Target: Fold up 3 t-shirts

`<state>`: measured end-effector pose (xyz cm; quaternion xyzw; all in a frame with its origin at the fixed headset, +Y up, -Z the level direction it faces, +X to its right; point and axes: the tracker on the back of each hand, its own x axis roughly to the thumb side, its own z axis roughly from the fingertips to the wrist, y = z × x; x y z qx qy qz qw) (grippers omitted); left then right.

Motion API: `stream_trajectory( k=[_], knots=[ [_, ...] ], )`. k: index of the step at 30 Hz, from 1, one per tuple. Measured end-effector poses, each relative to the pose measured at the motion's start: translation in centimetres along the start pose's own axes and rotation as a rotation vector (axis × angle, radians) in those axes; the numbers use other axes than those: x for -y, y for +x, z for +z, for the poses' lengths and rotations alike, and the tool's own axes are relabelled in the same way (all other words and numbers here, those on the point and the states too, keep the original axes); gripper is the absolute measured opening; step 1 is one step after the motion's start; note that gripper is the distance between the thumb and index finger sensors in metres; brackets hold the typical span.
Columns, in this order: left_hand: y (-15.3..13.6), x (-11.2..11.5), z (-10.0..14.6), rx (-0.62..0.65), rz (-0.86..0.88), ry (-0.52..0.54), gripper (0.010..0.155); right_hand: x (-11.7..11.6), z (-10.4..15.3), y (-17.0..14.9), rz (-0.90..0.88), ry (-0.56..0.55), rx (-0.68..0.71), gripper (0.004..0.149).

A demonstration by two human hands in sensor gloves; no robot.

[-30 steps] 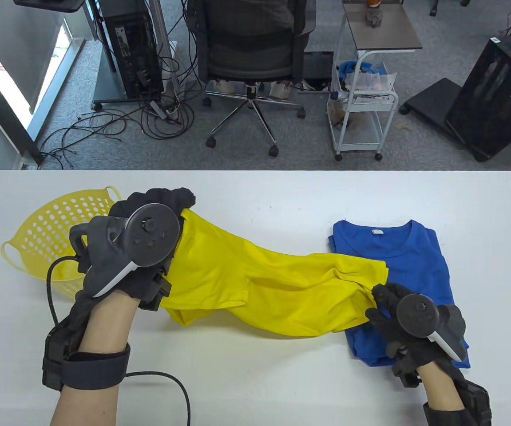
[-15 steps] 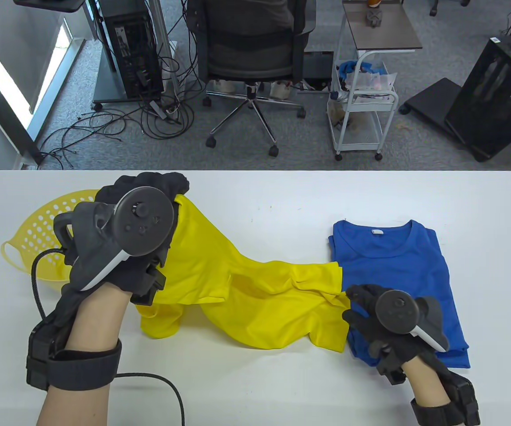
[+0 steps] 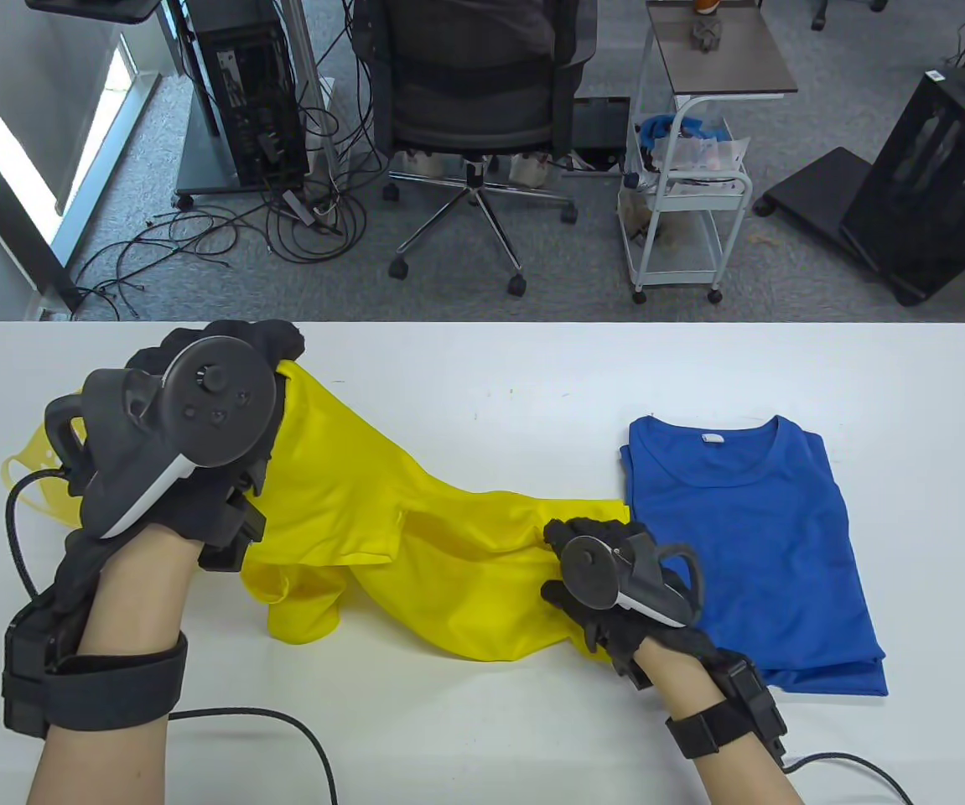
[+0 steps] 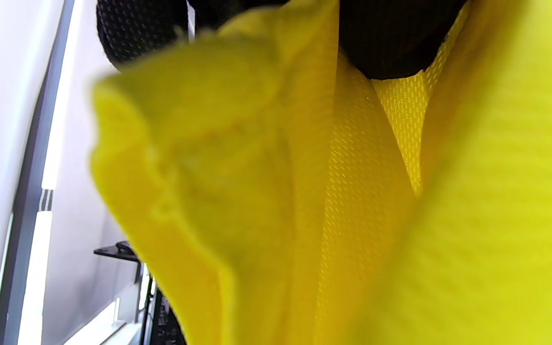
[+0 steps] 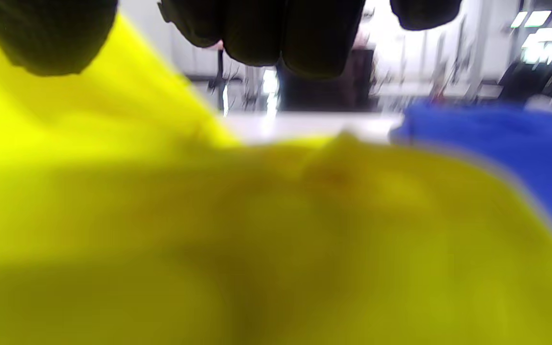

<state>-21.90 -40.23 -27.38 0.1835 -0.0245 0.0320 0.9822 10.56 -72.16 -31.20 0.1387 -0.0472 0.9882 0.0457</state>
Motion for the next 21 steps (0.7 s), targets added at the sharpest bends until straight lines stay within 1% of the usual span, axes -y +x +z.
stream_trajectory(
  k=[1,2,3,5,7,10,11,12,13,15,17,18,20,21],
  knots=[
    [-0.1,0.0,0.0,-0.003,-0.002,0.001,0.042,0.1,-0.6,0.0,0.009,0.026,-0.018,0.072],
    [-0.3,-0.1,0.1,-0.004,-0.002,0.0,0.042,0.0,-1.3,0.1,0.006,0.102,-0.037,0.073],
    [-0.4,-0.1,0.1,-0.005,-0.001,0.0,0.042,-0.2,-1.9,0.3,-0.007,0.145,-0.049,0.073],
    [-0.5,0.1,0.1,-0.002,-0.005,0.002,0.042,-0.8,-2.9,0.7,0.011,0.172,-0.047,0.071],
    [-0.6,0.3,0.1,0.002,-0.017,-0.006,0.042,-1.5,-3.7,1.3,0.025,0.189,-0.035,0.068],
    [-0.8,0.7,0.0,0.011,-0.025,-0.012,0.042,-2.2,-4.3,2.8,-0.098,0.172,0.022,0.064],
    [-0.8,0.7,-0.1,0.012,-0.021,-0.014,0.042,-2.4,-4.4,3.2,-0.106,0.155,0.038,0.063],
    [-1.0,0.7,-0.2,0.011,-0.016,-0.015,0.042,-2.7,-4.7,3.7,-0.057,0.143,0.034,0.061],
    [-1.1,0.7,-0.2,0.009,-0.012,-0.014,0.042,-2.9,-5.0,3.8,-0.022,0.154,0.035,0.061],
    [-1.5,0.5,-0.3,0.004,-0.006,-0.014,0.041,-3.4,-5.9,3.7,0.021,0.199,-0.018,0.058],
    [-2.2,0.2,-0.2,-0.003,-0.011,-0.01,0.041,-3.6,-6.7,2.6,-0.039,0.216,-0.086,0.055],
    [-2.5,0.1,-0.2,-0.008,-0.016,-0.008,0.041,-3.8,-6.9,2.1,-0.04,0.245,-0.119,0.057],
    [-3.2,-0.1,-0.2,-0.017,-0.019,-0.002,0.041,-4.3,-7.2,1.1,0.021,0.306,-0.172,0.06],
    [-3.6,0.0,-0.2,-0.022,-0.018,-0.003,0.041,-4.6,-7.2,0.8,0.036,0.308,-0.179,0.061]
  ],
)
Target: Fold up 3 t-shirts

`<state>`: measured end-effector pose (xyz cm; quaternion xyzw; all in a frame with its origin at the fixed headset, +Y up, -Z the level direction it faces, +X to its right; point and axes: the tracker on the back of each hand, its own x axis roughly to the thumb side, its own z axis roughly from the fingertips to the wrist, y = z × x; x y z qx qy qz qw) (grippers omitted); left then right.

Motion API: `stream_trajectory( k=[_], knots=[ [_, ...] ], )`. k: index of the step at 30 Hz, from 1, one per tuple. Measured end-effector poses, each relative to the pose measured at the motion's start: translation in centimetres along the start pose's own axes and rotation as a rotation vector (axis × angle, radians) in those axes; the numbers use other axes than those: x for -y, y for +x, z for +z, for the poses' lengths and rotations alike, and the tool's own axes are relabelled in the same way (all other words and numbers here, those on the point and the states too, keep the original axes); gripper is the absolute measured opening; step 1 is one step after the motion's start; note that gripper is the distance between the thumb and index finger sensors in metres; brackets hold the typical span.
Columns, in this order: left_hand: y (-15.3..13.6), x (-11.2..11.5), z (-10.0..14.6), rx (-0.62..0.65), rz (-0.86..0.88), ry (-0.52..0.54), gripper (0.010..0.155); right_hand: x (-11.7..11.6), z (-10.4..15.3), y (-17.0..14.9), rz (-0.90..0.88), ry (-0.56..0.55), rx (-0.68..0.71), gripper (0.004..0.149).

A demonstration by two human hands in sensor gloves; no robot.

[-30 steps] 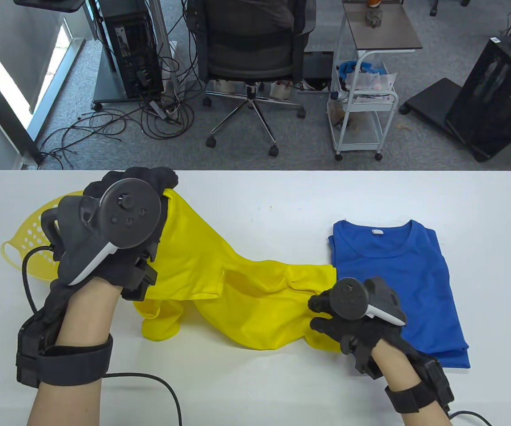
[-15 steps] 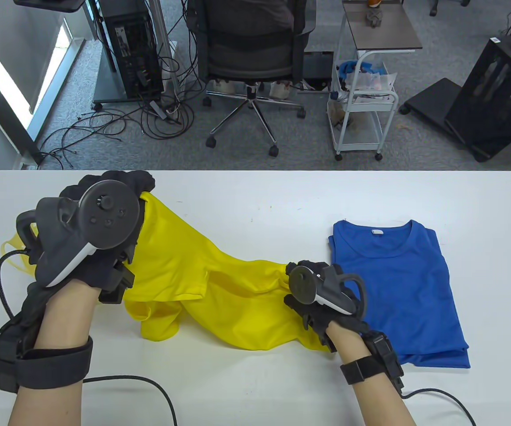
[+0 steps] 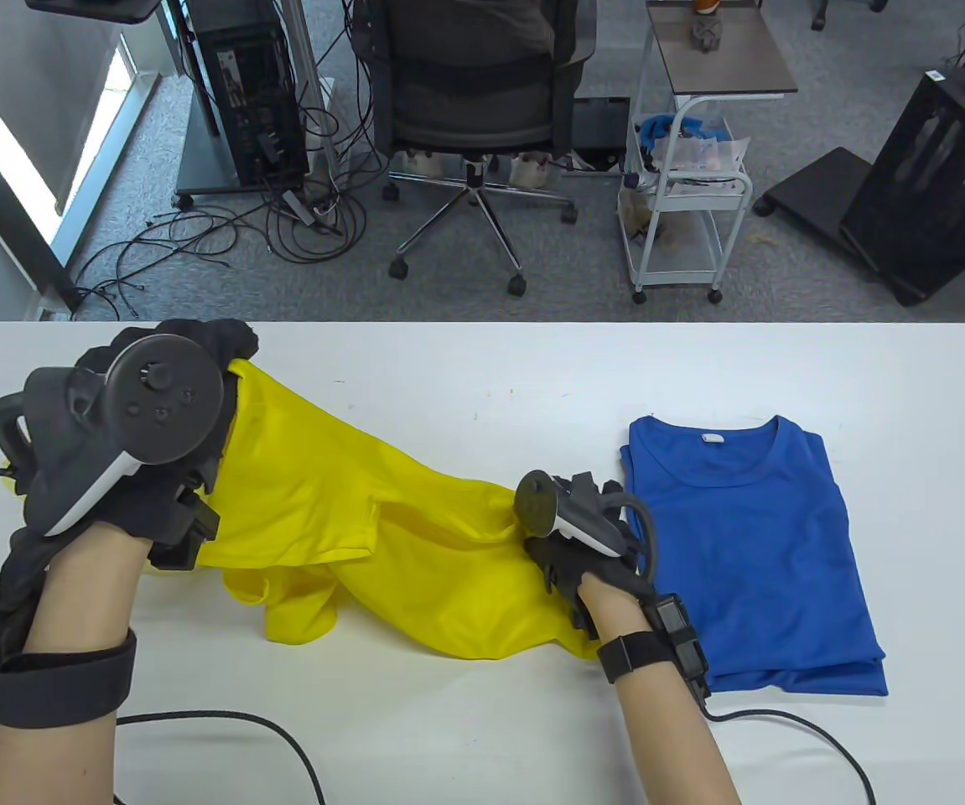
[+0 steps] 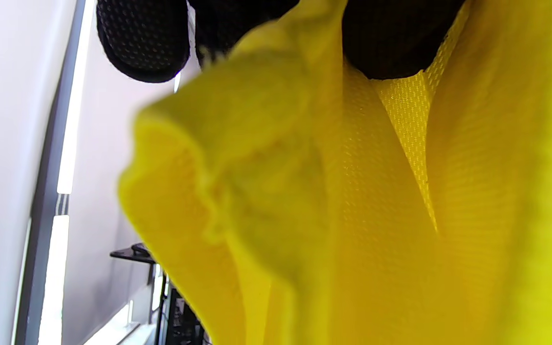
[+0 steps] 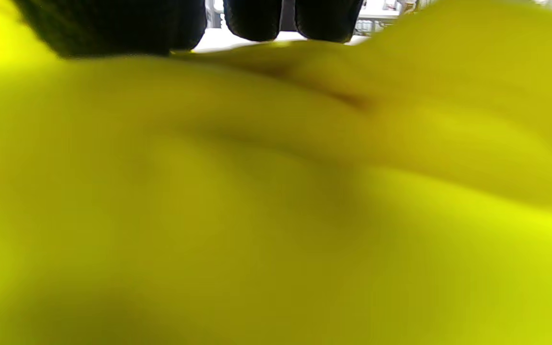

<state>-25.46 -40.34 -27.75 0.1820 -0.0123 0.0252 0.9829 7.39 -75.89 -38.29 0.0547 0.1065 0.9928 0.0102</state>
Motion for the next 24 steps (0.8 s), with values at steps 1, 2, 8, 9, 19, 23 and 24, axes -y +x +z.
stream_trajectory(
  k=[1,2,8,9,19,23,24],
  knots=[
    [-0.3,0.1,0.0,-0.005,0.0,-0.003,0.041,-0.3,-0.2,-0.2,0.001,0.008,-0.003,0.062],
    [-0.5,0.2,0.0,-0.008,-0.003,-0.006,0.041,-0.6,-0.3,-0.3,-0.004,0.016,-0.003,0.062],
    [-1.6,0.9,-0.2,-0.029,-0.015,-0.017,0.041,-0.5,-0.6,-0.4,0.0,-0.013,-0.016,0.048],
    [-1.7,1.0,-0.2,-0.028,-0.017,-0.016,0.041,-0.5,-0.6,-0.5,-0.012,-0.013,-0.018,0.047],
    [-1.8,1.6,-0.3,-0.044,-0.034,-0.03,0.042,2.5,1.3,-2.7,-0.052,-0.186,-0.042,0.041],
    [-2.3,1.8,0.0,-0.064,-0.039,-0.03,0.041,5.0,3.4,-5.3,-0.059,-0.269,-0.052,0.041],
    [-2.4,1.9,0.1,-0.067,-0.038,-0.031,0.042,5.2,3.7,-5.5,-0.067,-0.273,-0.05,0.04]
  ],
)
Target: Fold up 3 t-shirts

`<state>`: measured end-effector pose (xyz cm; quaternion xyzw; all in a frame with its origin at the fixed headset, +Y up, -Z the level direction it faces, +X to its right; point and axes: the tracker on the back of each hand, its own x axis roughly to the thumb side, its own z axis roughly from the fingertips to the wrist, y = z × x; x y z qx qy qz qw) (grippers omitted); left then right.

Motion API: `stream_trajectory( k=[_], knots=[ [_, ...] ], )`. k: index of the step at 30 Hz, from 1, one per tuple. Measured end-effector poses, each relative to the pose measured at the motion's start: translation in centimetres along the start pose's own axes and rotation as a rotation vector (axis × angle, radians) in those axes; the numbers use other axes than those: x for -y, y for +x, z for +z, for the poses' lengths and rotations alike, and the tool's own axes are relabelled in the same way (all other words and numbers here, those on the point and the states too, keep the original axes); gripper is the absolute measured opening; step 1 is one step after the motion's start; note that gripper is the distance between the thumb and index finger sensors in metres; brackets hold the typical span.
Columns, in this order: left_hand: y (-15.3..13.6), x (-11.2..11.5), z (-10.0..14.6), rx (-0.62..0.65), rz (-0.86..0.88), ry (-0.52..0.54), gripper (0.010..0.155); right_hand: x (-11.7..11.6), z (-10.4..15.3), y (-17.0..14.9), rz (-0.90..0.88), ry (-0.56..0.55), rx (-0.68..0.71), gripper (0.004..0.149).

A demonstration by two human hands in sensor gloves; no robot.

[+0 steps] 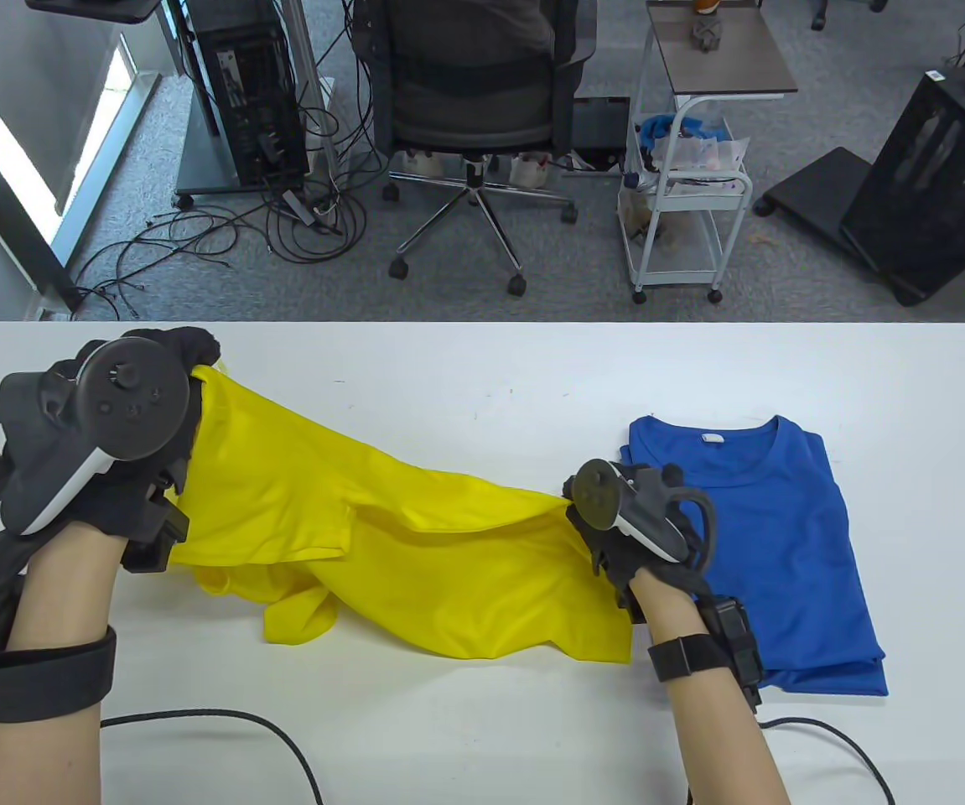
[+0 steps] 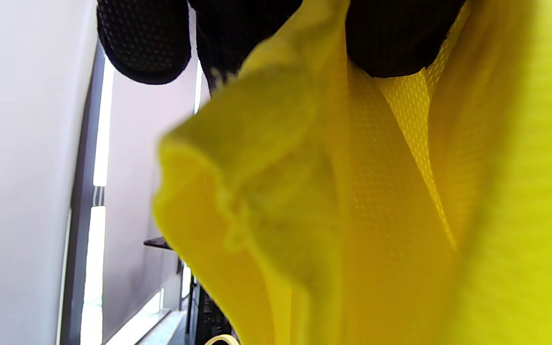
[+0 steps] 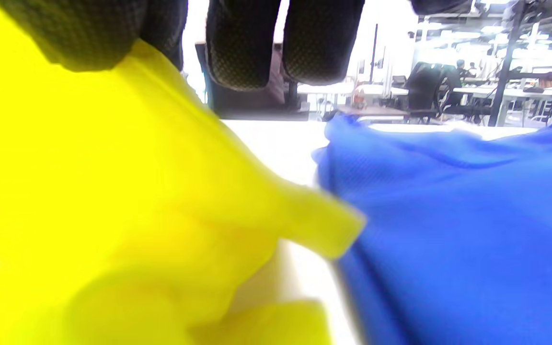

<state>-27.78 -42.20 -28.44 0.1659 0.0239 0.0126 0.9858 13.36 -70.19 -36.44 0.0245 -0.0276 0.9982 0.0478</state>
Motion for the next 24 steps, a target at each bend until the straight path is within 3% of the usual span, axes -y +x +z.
stream_trajectory(
  k=[4,9,17,20,23,24],
  knots=[
    [-0.6,0.7,0.7,-0.011,0.005,-0.032,0.042,3.2,1.7,-2.3,-0.092,-0.036,0.042,0.039],
    [-0.2,3.6,2.0,0.021,-0.012,-0.124,0.042,6.4,4.2,-3.7,-0.084,0.048,0.13,0.039],
    [3.5,8.5,2.8,0.14,-0.082,-0.281,0.042,8.2,6.9,-3.6,0.06,0.297,0.206,0.038],
    [5.0,10.0,1.1,0.166,-0.066,-0.339,0.042,8.3,5.6,-3.7,0.071,0.372,0.169,0.038],
    [6.4,12.8,-2.9,0.178,-0.029,-0.398,0.042,7.9,1.2,-4.1,0.056,0.426,0.066,0.038],
    [6.9,14.6,-5.5,0.175,-0.011,-0.424,0.042,7.7,-2.0,-4.2,0.069,0.452,0.02,0.038]
  ],
)
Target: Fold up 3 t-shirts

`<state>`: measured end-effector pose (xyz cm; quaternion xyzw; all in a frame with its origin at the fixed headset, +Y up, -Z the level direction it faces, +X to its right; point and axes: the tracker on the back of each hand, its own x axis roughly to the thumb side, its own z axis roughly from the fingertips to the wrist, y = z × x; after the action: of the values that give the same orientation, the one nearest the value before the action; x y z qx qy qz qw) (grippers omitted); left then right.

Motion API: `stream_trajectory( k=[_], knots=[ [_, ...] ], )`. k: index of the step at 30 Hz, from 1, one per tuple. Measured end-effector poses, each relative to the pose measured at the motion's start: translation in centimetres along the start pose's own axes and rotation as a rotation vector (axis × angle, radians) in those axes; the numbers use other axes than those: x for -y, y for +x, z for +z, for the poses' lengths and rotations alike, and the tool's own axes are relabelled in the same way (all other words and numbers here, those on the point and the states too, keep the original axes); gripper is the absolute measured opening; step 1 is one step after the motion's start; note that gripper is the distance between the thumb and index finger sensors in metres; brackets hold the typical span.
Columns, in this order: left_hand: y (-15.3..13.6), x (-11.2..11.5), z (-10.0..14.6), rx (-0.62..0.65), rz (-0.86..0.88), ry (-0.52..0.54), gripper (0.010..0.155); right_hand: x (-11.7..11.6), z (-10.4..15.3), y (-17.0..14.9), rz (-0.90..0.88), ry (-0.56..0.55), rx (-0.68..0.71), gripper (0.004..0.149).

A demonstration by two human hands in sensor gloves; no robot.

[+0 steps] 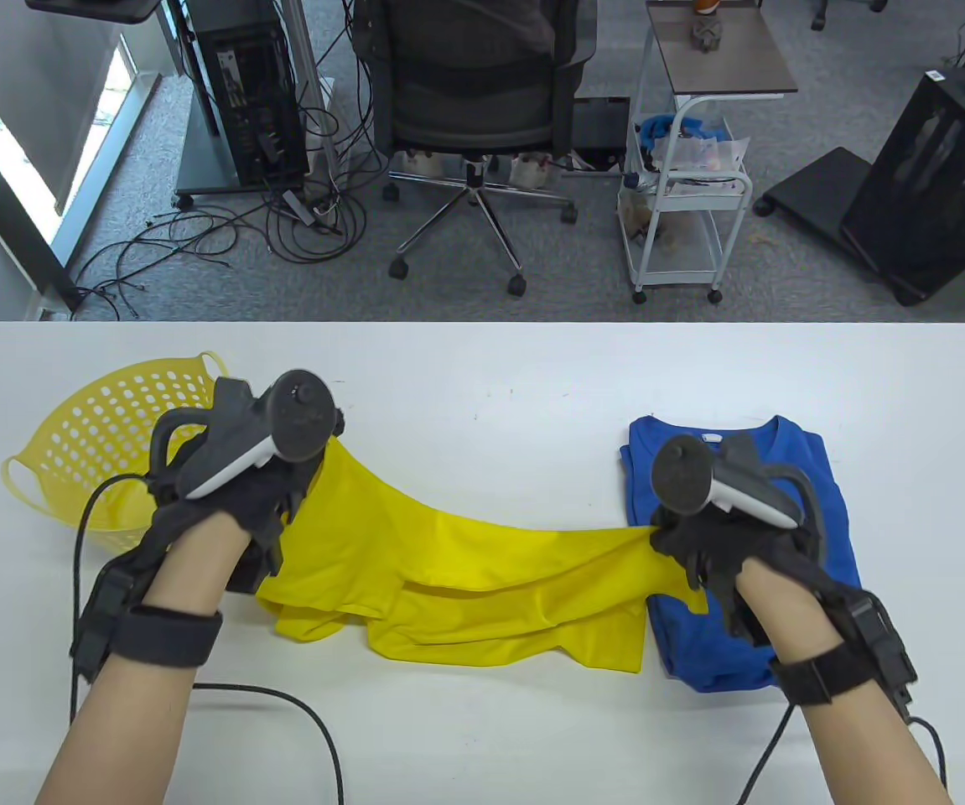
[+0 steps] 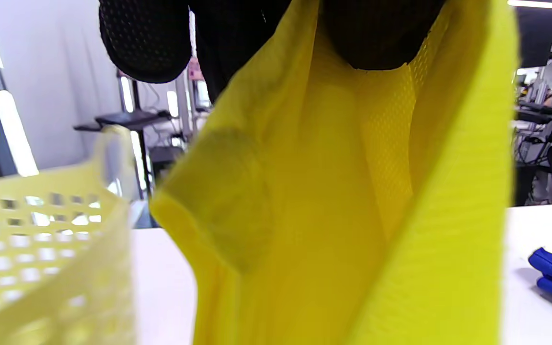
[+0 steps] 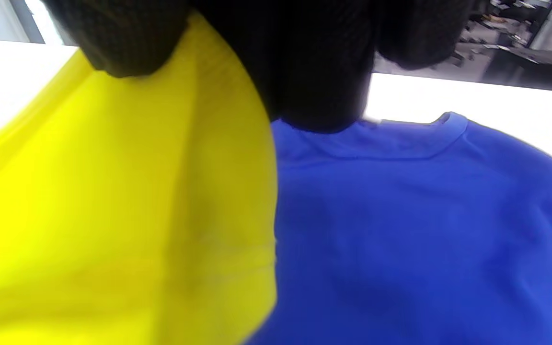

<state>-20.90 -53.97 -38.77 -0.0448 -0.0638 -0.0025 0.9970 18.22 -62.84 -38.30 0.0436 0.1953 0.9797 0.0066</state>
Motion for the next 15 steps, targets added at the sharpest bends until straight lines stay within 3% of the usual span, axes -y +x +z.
stream_trajectory(
  k=[2,3,4,6,7,10,12,15],
  knots=[
    [-0.4,0.3,-5.7,-0.045,0.013,-0.065,0.041,2.6,-5.2,-0.3,0.011,0.043,-0.106,0.038],
    [-0.9,-0.2,-8.7,-0.099,0.009,-0.048,0.041,4.3,-7.5,-0.6,0.021,0.042,-0.169,0.038],
    [-1.6,-1.3,-11.0,-0.16,0.0,0.038,0.041,7.0,-9.4,-1.0,0.042,-0.031,-0.266,0.038],
    [-3.1,-5.3,-13.0,-0.227,0.089,0.288,0.042,12.5,-10.0,-1.6,0.079,-0.332,-0.41,0.039],
    [-3.9,-8.1,-12.9,-0.258,0.219,0.448,0.042,15.6,-8.9,-1.7,0.025,-0.556,-0.474,0.039],
    [-5.2,-13.6,-9.9,-0.238,0.291,0.731,0.042,20.1,-4.8,-1.8,-0.139,-0.856,-0.514,0.041],
    [-5.8,-14.6,-7.8,-0.232,0.227,0.773,0.042,20.5,-2.4,-1.8,-0.048,-0.948,-0.463,0.041],
    [-6.3,-13.2,-4.6,-0.213,0.172,0.663,0.042,18.7,0.8,-2.0,0.148,-0.959,-0.365,0.041]
  ],
)
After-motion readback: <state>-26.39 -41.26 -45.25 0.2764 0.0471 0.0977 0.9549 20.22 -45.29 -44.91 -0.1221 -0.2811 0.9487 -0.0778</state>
